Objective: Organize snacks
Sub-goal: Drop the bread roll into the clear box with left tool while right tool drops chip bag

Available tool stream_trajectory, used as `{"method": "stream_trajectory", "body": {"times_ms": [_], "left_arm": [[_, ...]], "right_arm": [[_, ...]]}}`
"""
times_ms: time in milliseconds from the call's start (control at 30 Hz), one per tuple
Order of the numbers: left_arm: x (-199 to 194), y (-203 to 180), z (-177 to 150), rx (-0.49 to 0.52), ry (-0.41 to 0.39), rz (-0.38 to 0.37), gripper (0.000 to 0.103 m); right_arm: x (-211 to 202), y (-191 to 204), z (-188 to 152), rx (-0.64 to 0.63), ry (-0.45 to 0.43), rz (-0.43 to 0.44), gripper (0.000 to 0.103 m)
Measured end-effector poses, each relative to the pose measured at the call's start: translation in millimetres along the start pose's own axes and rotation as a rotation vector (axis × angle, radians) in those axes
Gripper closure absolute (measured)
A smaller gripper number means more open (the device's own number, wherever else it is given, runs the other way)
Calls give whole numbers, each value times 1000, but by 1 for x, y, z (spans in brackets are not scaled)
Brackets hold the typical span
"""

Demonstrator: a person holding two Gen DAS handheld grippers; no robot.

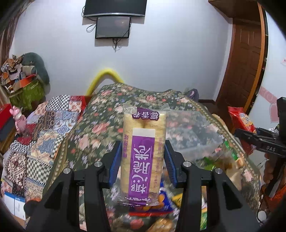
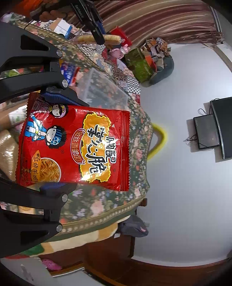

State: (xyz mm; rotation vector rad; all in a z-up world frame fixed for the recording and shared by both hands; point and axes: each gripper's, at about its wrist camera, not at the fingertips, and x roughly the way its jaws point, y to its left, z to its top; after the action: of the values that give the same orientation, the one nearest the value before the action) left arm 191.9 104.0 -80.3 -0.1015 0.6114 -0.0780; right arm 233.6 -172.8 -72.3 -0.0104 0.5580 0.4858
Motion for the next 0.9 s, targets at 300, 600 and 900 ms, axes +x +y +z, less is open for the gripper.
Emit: {"method": "stream_trajectory", "body": {"times_ms": [300, 600, 900], "left_arm": [[39, -16, 33, 7, 45, -44, 57], [93, -19, 47, 2, 118, -33, 57], [138, -33, 44, 58, 195, 7, 57]], "right_arm": [[29, 7, 22, -37, 3, -10, 40], [71, 13, 29, -66, 78, -20, 40], [103, 7, 28, -82, 176, -29, 40]]}}
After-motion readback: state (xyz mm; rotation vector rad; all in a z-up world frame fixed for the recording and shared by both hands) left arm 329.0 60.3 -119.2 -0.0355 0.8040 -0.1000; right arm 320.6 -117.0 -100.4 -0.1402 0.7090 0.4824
